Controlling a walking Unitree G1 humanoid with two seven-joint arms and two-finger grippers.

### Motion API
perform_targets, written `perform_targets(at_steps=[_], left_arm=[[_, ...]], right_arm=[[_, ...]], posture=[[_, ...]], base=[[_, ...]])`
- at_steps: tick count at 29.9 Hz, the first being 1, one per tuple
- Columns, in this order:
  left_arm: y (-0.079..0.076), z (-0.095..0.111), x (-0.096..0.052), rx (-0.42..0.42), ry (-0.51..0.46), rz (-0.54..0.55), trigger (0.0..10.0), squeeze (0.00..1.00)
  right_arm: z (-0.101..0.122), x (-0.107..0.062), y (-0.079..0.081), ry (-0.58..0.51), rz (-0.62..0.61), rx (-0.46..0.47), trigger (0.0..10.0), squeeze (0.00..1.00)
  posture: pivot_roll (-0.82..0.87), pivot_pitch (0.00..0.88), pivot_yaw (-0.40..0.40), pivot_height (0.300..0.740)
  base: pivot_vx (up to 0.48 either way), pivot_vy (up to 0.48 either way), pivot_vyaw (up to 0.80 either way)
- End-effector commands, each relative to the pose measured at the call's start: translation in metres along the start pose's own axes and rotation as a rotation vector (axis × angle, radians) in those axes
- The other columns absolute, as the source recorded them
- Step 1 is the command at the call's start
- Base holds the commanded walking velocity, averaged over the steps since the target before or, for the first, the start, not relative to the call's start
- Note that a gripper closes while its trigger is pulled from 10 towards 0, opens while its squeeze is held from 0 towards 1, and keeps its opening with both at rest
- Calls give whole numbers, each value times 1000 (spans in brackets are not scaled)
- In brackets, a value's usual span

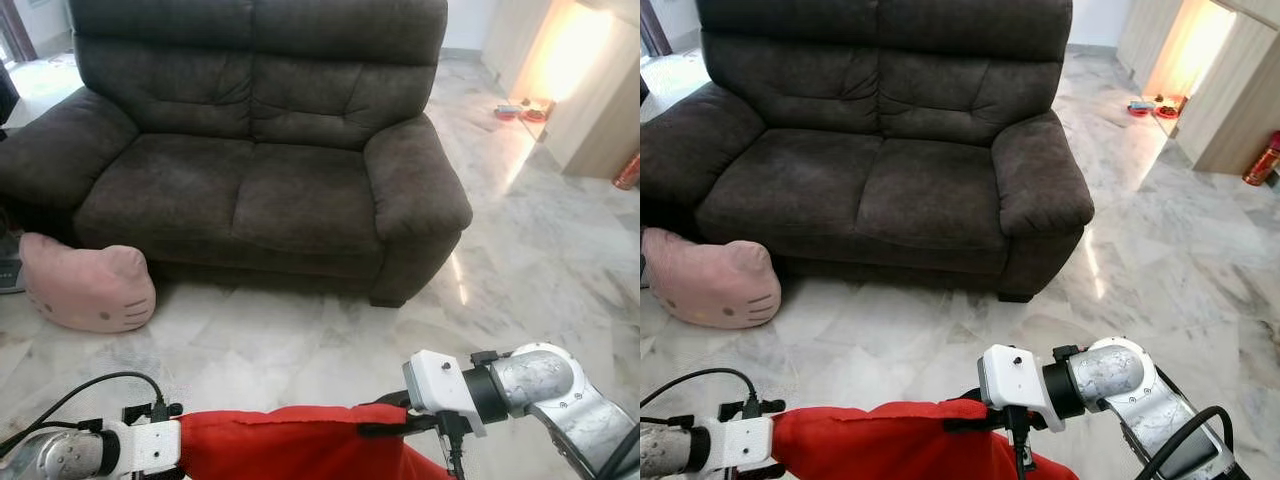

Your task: Move the pillow to the sofa from floor

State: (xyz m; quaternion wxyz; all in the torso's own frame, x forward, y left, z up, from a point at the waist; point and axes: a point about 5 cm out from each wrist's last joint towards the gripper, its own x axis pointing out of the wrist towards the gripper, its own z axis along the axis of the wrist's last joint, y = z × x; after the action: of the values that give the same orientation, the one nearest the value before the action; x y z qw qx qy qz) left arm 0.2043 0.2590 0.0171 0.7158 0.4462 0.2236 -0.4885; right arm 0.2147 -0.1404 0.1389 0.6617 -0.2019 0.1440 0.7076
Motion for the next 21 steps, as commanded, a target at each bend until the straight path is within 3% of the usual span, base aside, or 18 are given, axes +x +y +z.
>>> perform_targets(at_steps=[1,15,16,17,18,21], left_arm=[[0,-1,2,2,0,-1,10000,0],[-3,0,14,-47,-20,25,10000,0],[-3,0,15,-58,-25,25,4863,0],[-3,0,16,-59,-25,25,1882,0],[-4,0,16,-63,-25,23,0,0],[-4,0,17,-70,-33,24,0,0]], right_arm=[[20,-4,2,-64,16,-84,10000,0],[23,-5,2,-67,18,-91,10000,0],[23,-6,2,-68,17,-91,10000,0],[23,-6,2,-68,17,-92,10000,0],[23,-6,2,-68,17,-93,10000,0],[24,-6,2,-71,17,-94,10000,0]], posture=[[152,0,-84,740],[142,0,-89,740],[142,0,-89,740],[141,0,-90,740],[141,0,-90,740],[141,0,-90,740]], base=[[0,0,0],[0,0,0],[0,0,0],[0,0,0],[0,0,0],[0,0,0]])
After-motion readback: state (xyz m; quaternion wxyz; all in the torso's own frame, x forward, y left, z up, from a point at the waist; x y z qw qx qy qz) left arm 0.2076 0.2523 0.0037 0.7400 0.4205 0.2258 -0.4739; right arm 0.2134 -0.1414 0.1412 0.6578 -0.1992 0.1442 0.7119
